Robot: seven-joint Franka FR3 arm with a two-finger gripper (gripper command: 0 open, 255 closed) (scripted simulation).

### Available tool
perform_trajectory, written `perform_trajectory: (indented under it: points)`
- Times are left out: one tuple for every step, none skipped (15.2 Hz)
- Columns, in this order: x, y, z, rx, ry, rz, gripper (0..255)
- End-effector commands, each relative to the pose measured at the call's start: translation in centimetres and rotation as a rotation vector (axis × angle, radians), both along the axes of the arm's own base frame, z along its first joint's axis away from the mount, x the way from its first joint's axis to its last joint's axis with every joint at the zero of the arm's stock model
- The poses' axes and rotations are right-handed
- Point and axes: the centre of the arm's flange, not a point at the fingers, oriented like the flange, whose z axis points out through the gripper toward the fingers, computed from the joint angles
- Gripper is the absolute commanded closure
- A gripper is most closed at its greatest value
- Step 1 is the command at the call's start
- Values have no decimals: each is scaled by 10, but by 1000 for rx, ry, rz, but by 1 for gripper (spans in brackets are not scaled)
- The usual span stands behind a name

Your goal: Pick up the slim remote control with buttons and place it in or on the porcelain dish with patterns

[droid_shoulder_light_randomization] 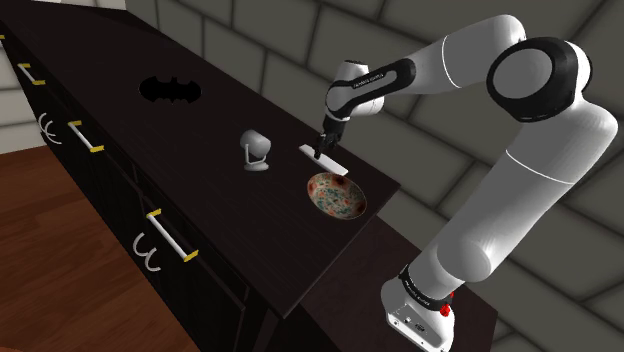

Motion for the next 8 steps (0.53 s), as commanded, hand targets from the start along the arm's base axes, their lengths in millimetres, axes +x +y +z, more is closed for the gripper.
perform_trajectory:
  points:
    - [1,0,-11,0,-1,0,0]
    - [1,0,-16,0,-1,0,0]
    - [1,0,-21,0,-1,0,0]
    - [1,0,-25,0,-1,0,0]
    - [1,0,-25,0,-1,0,0]
    - [1,0,-25,0,-1,0,0]
    - [1,0,-25,0,-1,0,0]
    - [1,0,-25,0,-1,0,0]
